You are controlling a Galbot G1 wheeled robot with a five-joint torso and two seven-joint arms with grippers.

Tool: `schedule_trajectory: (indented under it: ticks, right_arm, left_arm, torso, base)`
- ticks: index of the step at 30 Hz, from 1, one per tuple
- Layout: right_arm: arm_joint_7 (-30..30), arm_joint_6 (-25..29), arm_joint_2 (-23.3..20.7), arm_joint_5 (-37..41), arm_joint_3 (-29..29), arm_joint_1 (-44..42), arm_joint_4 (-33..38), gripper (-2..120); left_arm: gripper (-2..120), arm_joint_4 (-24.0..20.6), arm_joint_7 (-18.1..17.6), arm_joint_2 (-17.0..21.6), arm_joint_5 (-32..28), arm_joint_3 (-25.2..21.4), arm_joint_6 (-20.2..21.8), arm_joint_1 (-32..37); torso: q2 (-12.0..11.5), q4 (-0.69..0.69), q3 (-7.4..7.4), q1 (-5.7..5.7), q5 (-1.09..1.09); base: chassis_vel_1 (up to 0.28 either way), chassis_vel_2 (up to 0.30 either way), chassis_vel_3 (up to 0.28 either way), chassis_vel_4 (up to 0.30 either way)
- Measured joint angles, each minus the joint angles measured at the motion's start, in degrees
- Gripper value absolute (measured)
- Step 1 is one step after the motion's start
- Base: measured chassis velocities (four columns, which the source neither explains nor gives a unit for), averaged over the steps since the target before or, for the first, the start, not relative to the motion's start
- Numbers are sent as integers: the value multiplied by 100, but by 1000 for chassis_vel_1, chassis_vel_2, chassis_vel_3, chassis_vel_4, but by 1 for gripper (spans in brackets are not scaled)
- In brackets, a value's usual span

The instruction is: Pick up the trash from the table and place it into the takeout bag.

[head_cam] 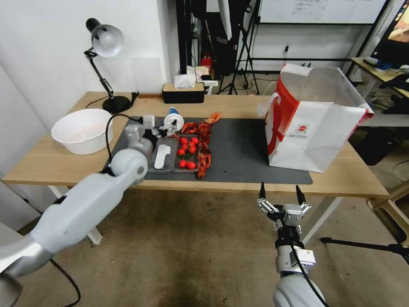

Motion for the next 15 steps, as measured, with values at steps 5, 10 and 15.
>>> schedule_trajectory:
  ticks: [5,10,15]
  right_arm:
    - [1,-6,14,-3,0,6,-1,100]
    - [11,-8,16,-5,14,-6,11,100]
    - [19,-8,20,-5,40,-34,22,100]
  left_arm:
    - [100,208,-153,-322,-275,147,120,-271]
    - [100,538,-335,-612,-256,318,248,-458]
    - [100,992,-355,-815,22,426,241,-588]
  torso:
    - [0,-2,0,0,0]
    - [0,0,0,0,0]
    - [0,-1,0,0,0]
  base:
    - [0,0,0,0]
    - [0,0,0,0]
    - [0,0,0,0]
